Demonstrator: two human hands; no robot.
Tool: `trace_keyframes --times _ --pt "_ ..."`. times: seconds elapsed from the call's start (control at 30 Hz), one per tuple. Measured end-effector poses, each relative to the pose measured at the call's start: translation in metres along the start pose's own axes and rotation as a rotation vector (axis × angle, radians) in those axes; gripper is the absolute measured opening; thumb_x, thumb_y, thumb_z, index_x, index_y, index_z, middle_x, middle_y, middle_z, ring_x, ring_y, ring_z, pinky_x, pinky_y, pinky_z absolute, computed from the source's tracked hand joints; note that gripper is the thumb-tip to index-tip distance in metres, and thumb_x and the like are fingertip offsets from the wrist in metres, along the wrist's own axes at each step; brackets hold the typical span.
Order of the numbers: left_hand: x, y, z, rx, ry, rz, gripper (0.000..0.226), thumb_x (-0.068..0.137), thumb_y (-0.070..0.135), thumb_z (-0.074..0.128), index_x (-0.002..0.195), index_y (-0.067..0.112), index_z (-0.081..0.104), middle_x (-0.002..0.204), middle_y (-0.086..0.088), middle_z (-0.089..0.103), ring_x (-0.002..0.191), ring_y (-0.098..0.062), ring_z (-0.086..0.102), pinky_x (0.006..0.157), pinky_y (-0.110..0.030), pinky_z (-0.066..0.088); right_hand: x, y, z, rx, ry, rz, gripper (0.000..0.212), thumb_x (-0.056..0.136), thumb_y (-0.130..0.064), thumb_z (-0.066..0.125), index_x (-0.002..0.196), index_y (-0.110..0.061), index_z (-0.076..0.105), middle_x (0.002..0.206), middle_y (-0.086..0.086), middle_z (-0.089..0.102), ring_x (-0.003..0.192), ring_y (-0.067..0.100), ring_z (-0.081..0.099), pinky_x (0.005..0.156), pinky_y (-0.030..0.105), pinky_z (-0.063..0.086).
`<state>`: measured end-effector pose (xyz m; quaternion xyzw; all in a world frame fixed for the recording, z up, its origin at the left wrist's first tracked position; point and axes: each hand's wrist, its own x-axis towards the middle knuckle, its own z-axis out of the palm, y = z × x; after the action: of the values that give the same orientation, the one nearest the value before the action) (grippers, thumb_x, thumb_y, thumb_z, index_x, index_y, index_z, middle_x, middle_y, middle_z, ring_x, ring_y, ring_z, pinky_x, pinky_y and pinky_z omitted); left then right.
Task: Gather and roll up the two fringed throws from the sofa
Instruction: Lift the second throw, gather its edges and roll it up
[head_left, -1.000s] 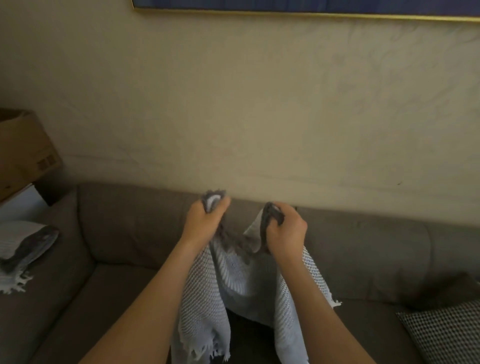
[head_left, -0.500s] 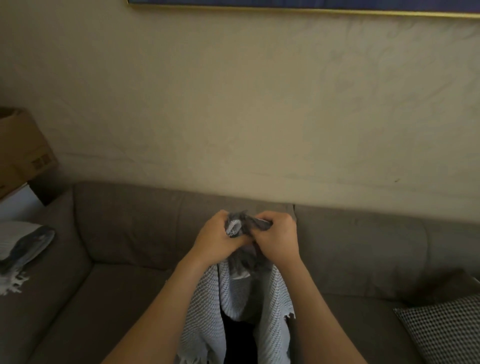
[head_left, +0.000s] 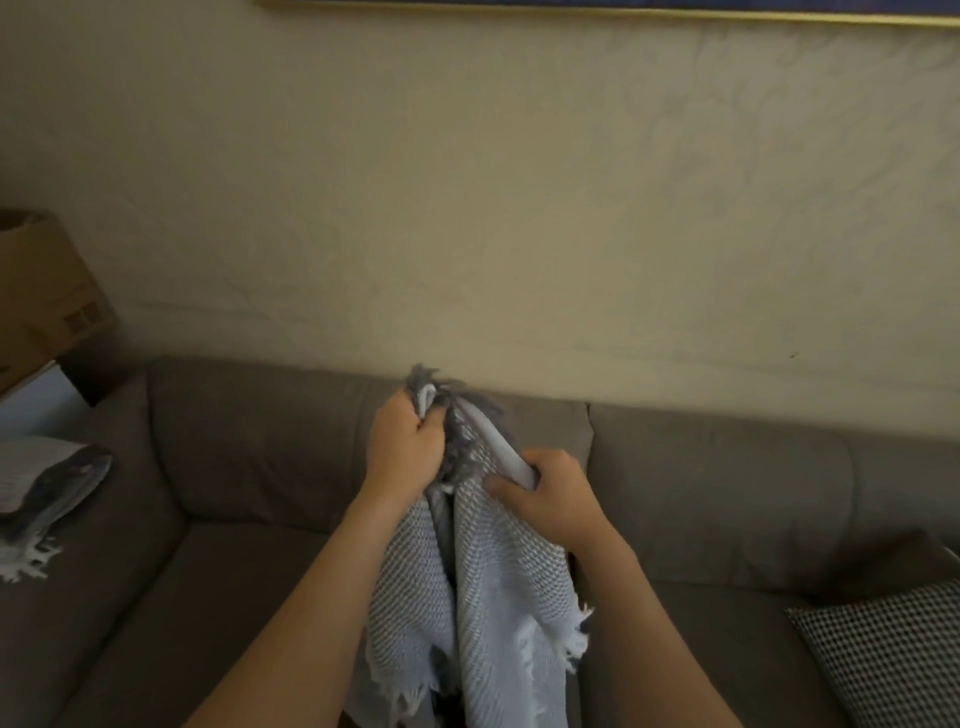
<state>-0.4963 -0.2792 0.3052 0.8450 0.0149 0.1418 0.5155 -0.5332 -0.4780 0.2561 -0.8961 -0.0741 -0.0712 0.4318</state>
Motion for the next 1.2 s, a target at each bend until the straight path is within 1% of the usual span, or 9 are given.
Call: trace_keyframes --times 0.13,0.23,0.33,0.43,0.6,0.77,1.0,1.07,1.2 --pt "0.007 -0.002 -0.009 0.016 0.277 -0.115 0.027 0.108 0.019 0.055 0.127 0.005 0.067 0.125 -0.015 0.071 0.117 -0.035 0.065 0.1 -0.043 0.051 -0.002 0.01 -0.005 -0.253 -0.004 0.145 0.026 0.089 -0.046 0.075 0.08 -0.025 0.064 0.07 -0.008 0.064 0.061 0.011 0.06 0.053 0.028 0.046" --pt "0.012 -0.013 -0.011 0.003 0.334 -0.195 0.033 0.108 0.024 0.053 0.133 0.005 0.063 0.126 -0.015 0.069 0.119 -0.038 0.065 0.104 -0.052 0.052 -0.001 0.013 -0.008 -0.397 0.221 0.302 0.023 0.095 -0.041 0.067 0.108 -0.023 0.071 0.093 0.004 0.074 0.087 0.031 0.069 0.066 0.036 0.05" --pt "0.012 -0.015 -0.015 -0.05 0.271 -0.191 0.029 0.106 0.032 0.061 0.116 0.006 0.068 0.107 -0.011 0.074 0.103 -0.033 0.071 0.092 -0.048 0.057 0.0 0.021 -0.006 -0.336 0.453 0.3 0.018 0.095 -0.029 0.068 0.106 -0.014 0.067 0.088 0.011 0.07 0.085 0.037 0.065 0.065 0.039 0.046" --pt "0.012 -0.017 -0.023 -0.112 0.093 -0.212 0.035 0.081 0.04 0.091 0.089 0.01 0.075 0.085 -0.002 0.078 0.081 -0.017 0.076 0.073 -0.038 0.062 -0.006 0.033 -0.002 -0.29 0.5 0.201 0.014 0.094 -0.023 0.072 0.1 -0.012 0.064 0.081 0.008 0.067 0.077 0.032 0.062 0.068 0.042 0.049" --pt "0.011 -0.018 -0.021 -0.051 0.096 -0.173 0.028 0.079 0.026 0.095 0.074 0.011 0.071 0.075 -0.002 0.075 0.074 -0.021 0.075 0.071 -0.043 0.063 -0.023 0.044 0.008 -0.198 0.468 0.084 0.012 0.096 -0.013 0.068 0.098 -0.019 0.058 0.085 -0.001 0.066 0.069 0.022 0.06 0.052 0.036 0.044" --pt "0.019 -0.016 -0.015 -0.173 0.101 -0.155 0.013 0.086 0.021 0.089 0.089 0.017 0.077 0.09 0.001 0.079 0.087 -0.016 0.077 0.084 -0.046 0.065 -0.018 0.051 0.017 -0.229 0.141 0.004 0.043 0.076 0.007 0.067 0.108 -0.019 0.079 0.108 -0.005 0.075 0.097 0.019 0.07 0.077 0.033 0.058" --pt "0.026 -0.014 -0.012 -0.221 0.077 -0.126 0.009 0.093 0.012 0.08 0.102 0.015 0.08 0.098 0.002 0.08 0.095 -0.013 0.077 0.09 -0.047 0.065 -0.008 0.043 0.02 -0.174 -0.111 -0.017 0.051 0.071 -0.025 0.058 0.118 -0.017 0.077 0.11 -0.003 0.07 0.096 0.02 0.066 0.077 0.036 0.055" --pt "0.026 -0.014 -0.013 -0.228 0.022 -0.108 0.014 0.094 0.011 0.078 0.108 0.015 0.081 0.103 0.002 0.081 0.099 -0.013 0.076 0.094 -0.045 0.064 -0.007 0.042 0.022 -0.117 -0.148 -0.003 0.047 0.072 -0.019 0.064 0.117 -0.022 0.076 0.111 -0.007 0.069 0.096 0.011 0.066 0.08 0.036 0.056" --pt "0.024 -0.011 -0.011 -0.242 -0.03 -0.064 0.016 0.095 0.01 0.078 0.109 0.015 0.082 0.103 0.002 0.081 0.098 -0.008 0.076 0.093 -0.04 0.063 -0.003 0.027 0.03 0.055 -0.097 0.085 0.062 0.071 -0.021 0.076 0.124 -0.035 0.047 0.097 -0.012 0.065 0.084 0.004 0.063 0.073 0.037 0.05"
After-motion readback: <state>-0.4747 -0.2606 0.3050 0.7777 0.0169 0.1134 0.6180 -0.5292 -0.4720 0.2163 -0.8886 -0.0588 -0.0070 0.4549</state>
